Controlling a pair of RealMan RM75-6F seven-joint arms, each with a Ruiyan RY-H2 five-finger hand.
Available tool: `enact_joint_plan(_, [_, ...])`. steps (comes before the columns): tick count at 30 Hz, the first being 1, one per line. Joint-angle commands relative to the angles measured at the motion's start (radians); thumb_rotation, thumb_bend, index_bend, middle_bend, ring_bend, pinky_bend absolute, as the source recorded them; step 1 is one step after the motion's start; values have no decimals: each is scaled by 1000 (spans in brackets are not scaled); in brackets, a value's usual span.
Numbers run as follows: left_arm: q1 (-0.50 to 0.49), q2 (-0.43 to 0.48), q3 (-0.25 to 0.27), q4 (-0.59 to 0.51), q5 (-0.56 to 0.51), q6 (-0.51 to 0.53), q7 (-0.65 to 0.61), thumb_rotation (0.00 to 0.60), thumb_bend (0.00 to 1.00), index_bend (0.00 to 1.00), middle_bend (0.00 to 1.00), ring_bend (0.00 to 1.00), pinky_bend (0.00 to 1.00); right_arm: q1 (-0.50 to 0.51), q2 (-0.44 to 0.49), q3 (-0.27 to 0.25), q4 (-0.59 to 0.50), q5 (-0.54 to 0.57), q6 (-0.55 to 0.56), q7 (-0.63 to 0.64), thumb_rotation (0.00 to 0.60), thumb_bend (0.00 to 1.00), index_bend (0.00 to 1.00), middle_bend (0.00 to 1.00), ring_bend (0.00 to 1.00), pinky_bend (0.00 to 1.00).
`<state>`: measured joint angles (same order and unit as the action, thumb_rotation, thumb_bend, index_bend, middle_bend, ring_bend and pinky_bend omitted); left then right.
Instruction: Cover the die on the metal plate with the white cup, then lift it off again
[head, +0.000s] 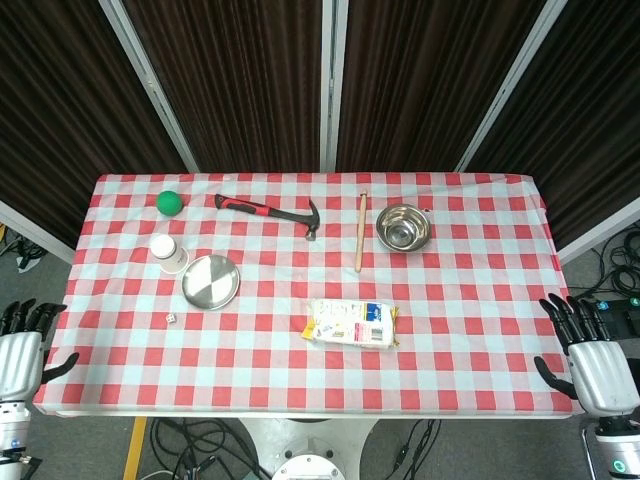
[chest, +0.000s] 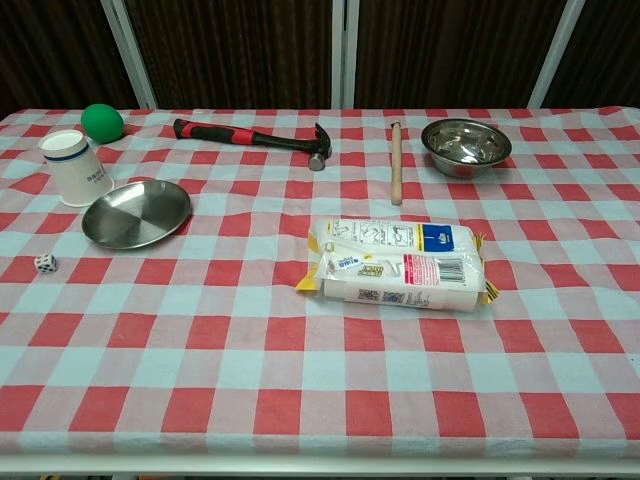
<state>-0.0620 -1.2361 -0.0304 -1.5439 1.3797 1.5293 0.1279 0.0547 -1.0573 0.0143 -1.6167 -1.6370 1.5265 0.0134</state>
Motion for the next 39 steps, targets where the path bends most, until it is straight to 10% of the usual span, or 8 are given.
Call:
enact_joint_plan(1, [-1,0,-3,-1,2,-3,5,600,157,228,208,99,86,2,0,0,-2,5,-5,1,600,226,58,62,0,0])
enact_joint_plan(12, [-78,-19,-52,11,28,-82,-25,600,147,240,225,111,99,15,6,11,6,4,-5,8,600,226,58,62,0,0])
enact_joint_plan(22, [-273,-133,-109,141,-84,-425,-102,600,125,413,740,733,780,28,18,17,3,20,-26,9,600,225,58,74,0,9])
enact_joint_plan(39, [-366,-309,-112,270,-260,-619,-84,600,226,458,896,904,933,36,16,20,10,51,-49,13,600,226,58,74,0,9])
